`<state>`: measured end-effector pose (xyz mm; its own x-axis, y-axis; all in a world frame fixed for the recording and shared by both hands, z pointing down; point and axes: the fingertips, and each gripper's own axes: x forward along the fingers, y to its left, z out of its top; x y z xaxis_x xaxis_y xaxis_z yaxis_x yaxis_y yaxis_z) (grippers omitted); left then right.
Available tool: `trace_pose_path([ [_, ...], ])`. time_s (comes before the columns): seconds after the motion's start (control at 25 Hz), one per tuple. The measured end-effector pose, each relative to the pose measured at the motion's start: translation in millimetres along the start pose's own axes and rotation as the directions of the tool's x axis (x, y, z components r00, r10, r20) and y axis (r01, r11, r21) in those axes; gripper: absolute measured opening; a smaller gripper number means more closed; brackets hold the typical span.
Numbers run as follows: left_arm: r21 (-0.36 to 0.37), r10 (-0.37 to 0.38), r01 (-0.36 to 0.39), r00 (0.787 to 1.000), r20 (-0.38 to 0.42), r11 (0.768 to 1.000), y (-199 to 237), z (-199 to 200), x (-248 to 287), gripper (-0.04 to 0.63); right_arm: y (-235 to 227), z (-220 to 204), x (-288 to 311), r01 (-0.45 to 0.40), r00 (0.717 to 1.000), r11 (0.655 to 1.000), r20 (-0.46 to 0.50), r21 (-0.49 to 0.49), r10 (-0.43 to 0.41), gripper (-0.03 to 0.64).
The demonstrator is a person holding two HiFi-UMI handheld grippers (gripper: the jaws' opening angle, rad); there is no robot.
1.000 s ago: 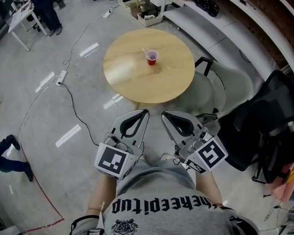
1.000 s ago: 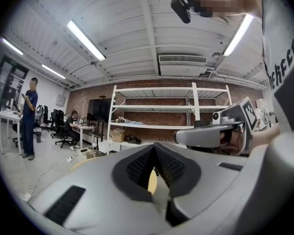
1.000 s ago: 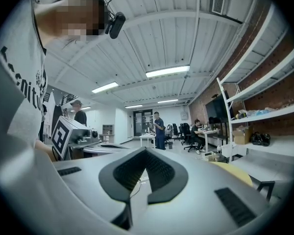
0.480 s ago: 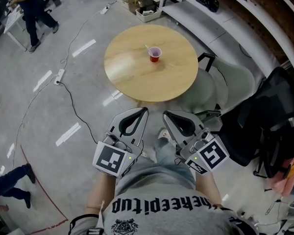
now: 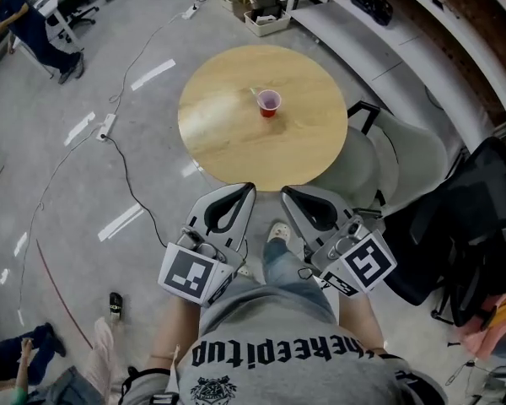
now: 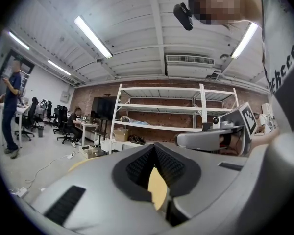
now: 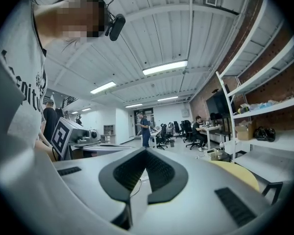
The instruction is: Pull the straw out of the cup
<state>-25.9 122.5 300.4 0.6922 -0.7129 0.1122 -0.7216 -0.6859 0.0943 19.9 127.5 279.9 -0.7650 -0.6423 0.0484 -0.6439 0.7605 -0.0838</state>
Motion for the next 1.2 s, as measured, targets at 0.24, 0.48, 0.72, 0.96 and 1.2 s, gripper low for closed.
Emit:
trace_pose_path([
  [0.24,-0.009,0.054,-0.054,0.998,-0.008,0.998,17,2,25,0.026,-29,2,20,-0.065,0.998,0.998,-0.005,0.006,0.065,0.005],
  [0.48,-0.008,0.111,-0.111,0.994,-0.014,0.994,25,1,59,0.026,-66,-2,31,-0.124,0.992,0.992,0.003,0.011,0.124,0.005],
  [0.72,-0.003,0.145,-0.145,0.989,-0.018,0.989,29,9,90,0.026,-97,4,36,-0.162,0.987,0.987,0.003,0.016,0.162,0.005],
  [0.96,-0.004,0.174,-0.174,0.984,-0.021,0.985,37,12,113,0.026,-123,2,42,-0.183,0.983,0.983,-0.008,0.023,0.184,0.005],
  [1.2,-0.002,0.222,-0.223,0.975,-0.014,0.975,41,11,125,0.026,-137,-5,48,-0.235,0.972,0.972,-0.018,0.029,0.235,0.005],
])
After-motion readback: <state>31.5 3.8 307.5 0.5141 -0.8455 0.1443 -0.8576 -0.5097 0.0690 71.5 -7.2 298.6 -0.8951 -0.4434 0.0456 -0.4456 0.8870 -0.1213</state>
